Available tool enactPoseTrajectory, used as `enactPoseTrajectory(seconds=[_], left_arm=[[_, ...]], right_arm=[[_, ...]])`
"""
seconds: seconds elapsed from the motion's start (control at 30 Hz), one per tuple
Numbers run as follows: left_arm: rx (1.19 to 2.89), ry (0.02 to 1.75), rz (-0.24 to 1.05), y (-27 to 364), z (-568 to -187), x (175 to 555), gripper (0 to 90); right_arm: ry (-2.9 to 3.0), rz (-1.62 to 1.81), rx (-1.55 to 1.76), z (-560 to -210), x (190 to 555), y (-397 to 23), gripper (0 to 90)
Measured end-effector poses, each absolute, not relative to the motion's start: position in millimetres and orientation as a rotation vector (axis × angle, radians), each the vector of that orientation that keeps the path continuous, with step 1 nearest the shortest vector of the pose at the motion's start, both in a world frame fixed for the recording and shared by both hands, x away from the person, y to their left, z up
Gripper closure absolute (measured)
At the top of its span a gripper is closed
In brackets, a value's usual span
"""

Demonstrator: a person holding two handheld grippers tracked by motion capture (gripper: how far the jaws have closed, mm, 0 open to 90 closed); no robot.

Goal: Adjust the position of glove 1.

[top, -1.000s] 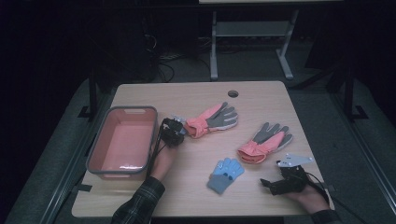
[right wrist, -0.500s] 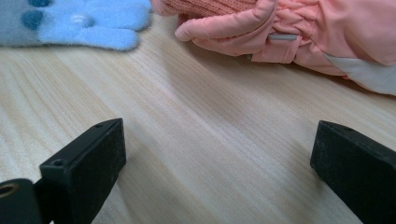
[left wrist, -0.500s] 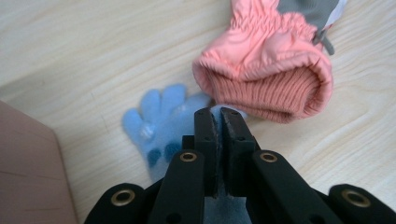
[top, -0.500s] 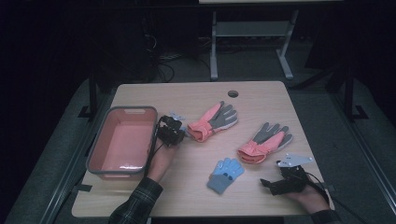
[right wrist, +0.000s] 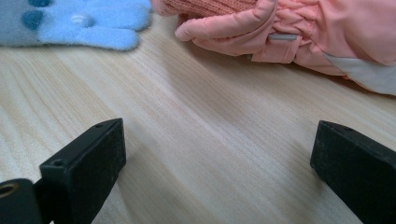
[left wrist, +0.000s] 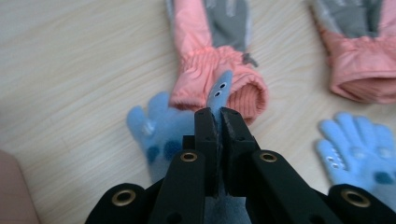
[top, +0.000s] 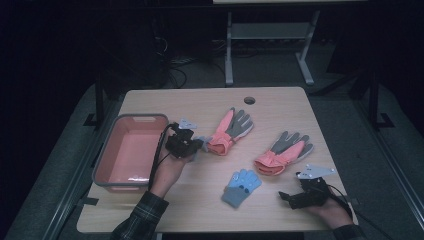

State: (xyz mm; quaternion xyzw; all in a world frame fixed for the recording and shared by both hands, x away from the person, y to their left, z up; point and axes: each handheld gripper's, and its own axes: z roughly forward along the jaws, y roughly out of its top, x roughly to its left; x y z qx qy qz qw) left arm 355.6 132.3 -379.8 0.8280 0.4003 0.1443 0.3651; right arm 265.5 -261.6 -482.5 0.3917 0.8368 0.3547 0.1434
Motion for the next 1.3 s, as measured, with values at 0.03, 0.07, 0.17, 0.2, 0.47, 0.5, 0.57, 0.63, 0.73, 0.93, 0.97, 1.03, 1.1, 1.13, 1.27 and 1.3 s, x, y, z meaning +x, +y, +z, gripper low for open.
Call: enactPoseTrajectory(seconds=[0.03,0.07,0.17,0.2,0.47,0.5,0.57,0.63,0.73,0.93,0.97,1.03,1.1,1.13,1.27,1.3], left_arm=[[2.127,1.006,0.355,131.0,-373.7,351.8,86.2],[2.127,1.006,0.355,131.0,-373.7,351.8,86.3],[2.107,0.968,0.318,124.2,-364.7,342.9,86.3],[2.107,0.968,0.318,124.2,-364.7,342.9,86.3],[2.116,0.892,0.228,102.9,-363.1,328.9,86.3],[2.12,0.885,0.218,100.2,-364.2,327.6,86.3],[2.133,0.876,0.214,98.0,-365.0,326.5,86.3],[2.146,0.863,0.196,92.3,-368.5,324.0,86.3],[2.156,0.855,0.177,88.5,-372.0,321.9,86.3],[2.171,0.843,0.164,84.6,-375.6,319.4,86.3],[2.177,0.841,0.162,84.5,-375.6,319.3,86.3],[2.177,0.842,0.157,84.1,-376.4,318.9,86.4],[2.179,0.84,0.149,83.8,-377.6,319.0,86.3],[2.179,0.84,0.149,83.8,-377.6,319.0,86.4],[2.184,0.837,0.14,83.1,-379.0,318.6,86.4],[2.185,0.836,0.142,82.9,-379.2,318.5,86.4]], right_arm=[[2.413,1.023,1.13,-482.5,265.5,-261.6,3.0],[2.413,1.023,1.13,-482.5,265.5,-261.6,3.0],[2.413,1.023,1.13,-482.5,265.5,-261.6,3.0],[2.413,1.023,1.13,-482.5,265.5,-261.6,3.0],[2.455,1.007,1.073,-475.2,262.9,-262.8,19.8],[2.459,1.009,1.067,-471.7,261.2,-262.5,28.1],[2.463,1.041,1.046,-468.2,258.9,-262.2,37.7],[2.507,1.133,0.986,-459.7,252.7,-256.2,62.4],[2.59,1.196,0.945,-456.3,248.4,-241.1,81.5],[2.674,1.246,0.865,-455.9,250.2,-212.0,90.0],[2.688,1.25,0.846,-456.5,251.8,-206.4,90.0],[2.703,1.249,0.822,-457.7,254.6,-195.8,90.0],[2.733,1.252,0.798,-460.4,258.6,-183.4,90.0],[2.733,1.252,0.798,-460.4,258.6,-183.4,90.0],[2.766,1.237,0.757,-464.8,262.3,-167.4,90.0],[2.768,1.231,0.75,-465.3,263.3,-163.6,90.0]])
